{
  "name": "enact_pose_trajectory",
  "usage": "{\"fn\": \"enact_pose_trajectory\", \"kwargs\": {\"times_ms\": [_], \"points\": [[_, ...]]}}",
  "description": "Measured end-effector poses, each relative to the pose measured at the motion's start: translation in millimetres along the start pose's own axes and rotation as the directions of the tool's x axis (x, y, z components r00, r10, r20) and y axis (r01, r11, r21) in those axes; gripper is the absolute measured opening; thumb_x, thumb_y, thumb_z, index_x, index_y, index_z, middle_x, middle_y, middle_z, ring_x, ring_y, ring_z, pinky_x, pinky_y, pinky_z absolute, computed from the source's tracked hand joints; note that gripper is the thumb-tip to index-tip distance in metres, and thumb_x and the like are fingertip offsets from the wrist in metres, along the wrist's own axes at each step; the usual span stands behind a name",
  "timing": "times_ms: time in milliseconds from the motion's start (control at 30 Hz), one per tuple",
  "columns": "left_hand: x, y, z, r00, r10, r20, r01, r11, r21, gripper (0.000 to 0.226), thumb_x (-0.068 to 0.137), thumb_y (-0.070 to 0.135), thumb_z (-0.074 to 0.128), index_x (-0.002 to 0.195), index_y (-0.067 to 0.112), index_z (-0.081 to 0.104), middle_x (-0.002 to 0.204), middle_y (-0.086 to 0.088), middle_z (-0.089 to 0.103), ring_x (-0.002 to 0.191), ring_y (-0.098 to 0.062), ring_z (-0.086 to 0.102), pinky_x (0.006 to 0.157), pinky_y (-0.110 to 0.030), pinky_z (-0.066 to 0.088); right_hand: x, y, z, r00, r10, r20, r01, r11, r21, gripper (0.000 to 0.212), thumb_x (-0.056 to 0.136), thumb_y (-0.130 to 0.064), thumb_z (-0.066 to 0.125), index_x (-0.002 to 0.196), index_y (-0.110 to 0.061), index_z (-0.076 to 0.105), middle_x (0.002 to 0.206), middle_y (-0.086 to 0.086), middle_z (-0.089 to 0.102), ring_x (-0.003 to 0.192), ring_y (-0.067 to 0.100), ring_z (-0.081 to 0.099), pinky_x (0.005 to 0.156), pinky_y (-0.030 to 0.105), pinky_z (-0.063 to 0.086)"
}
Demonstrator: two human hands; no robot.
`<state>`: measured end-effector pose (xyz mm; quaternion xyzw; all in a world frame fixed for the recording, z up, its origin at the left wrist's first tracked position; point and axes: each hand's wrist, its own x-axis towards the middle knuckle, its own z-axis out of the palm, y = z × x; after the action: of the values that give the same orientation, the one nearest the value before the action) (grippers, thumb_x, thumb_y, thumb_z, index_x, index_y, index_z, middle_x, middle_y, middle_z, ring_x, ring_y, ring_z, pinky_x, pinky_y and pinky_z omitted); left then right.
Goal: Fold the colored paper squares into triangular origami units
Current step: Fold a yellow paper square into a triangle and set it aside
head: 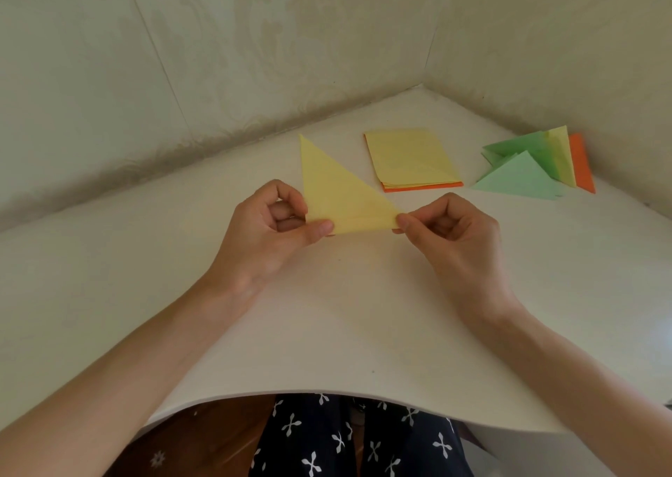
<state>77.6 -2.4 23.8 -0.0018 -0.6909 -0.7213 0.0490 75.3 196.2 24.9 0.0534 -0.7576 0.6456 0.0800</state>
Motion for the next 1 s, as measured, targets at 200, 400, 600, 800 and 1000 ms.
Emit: {"fn": "enact_pose_trajectory", "kwargs": {"times_ms": [200,400,600,800,1000], "points": [[2,-3,-6,0.998,0.03,-0.051,-0.021,0.986,0.166,0.023,0.081,-0.001,0.068,0.082,0.012,0.049,0.07,-0.004,0.069,0.062,-0.017,0.069,0.058,-0.022,0.052,4,8,-3,1.0,-0.002,0.001,0.002,0.985,-0.171,0.024,0.086,-0.007,0.064,0.086,-0.025,0.049,0.064,-0.005,0.067,0.061,0.007,0.052,0.059,0.017,0.036],[-5,-10,1,0.778,0.535,0.331,-0.58,0.407,0.706,0.009,0.088,0.017,0.056,0.091,0.01,0.062,0.091,-0.001,0.064,0.084,-0.014,0.057,0.077,-0.03,0.043,9,12,-4,0.994,0.052,0.093,-0.018,0.943,-0.333,0.011,0.088,-0.011,0.061,0.089,-0.021,0.061,0.069,0.0,0.061,0.06,0.002,0.048,0.055,0.013,0.036],[-10,-22,13,0.72,0.172,0.673,-0.694,0.165,0.701,0.054,0.095,0.047,0.034,0.13,0.012,0.055,0.128,-0.001,0.057,0.115,-0.017,0.051,0.102,-0.026,0.028,10,9,2,0.983,0.003,0.182,0.106,0.805,-0.584,0.013,0.088,-0.009,0.051,0.092,-0.02,0.057,0.064,-0.007,0.05,0.072,0.012,0.045,0.059,0.022,0.031],[-8,-23,18,0.737,0.156,0.658,-0.675,0.12,0.728,0.05,0.094,0.045,0.033,0.127,0.016,0.058,0.119,0.001,0.059,0.106,-0.017,0.055,0.091,-0.031,0.043,10,12,-8,0.969,0.018,0.246,0.196,0.55,-0.812,0.024,0.094,-0.032,0.047,0.117,-0.025,0.049,0.099,-0.005,0.039,0.105,0.02,0.033,0.084,0.028,0.023],[-5,-18,18,0.708,0.198,0.678,-0.686,-0.039,0.727,0.044,0.093,0.037,0.033,0.115,0.022,0.067,0.106,0.0,0.064,0.092,-0.022,0.062,0.091,-0.038,0.035,11,17,-9,0.962,0.01,0.273,0.221,0.558,-0.8,0.026,0.096,-0.028,0.044,0.121,-0.03,0.047,0.104,-0.004,0.034,0.104,0.016,0.028,0.087,0.023,0.016]]}}
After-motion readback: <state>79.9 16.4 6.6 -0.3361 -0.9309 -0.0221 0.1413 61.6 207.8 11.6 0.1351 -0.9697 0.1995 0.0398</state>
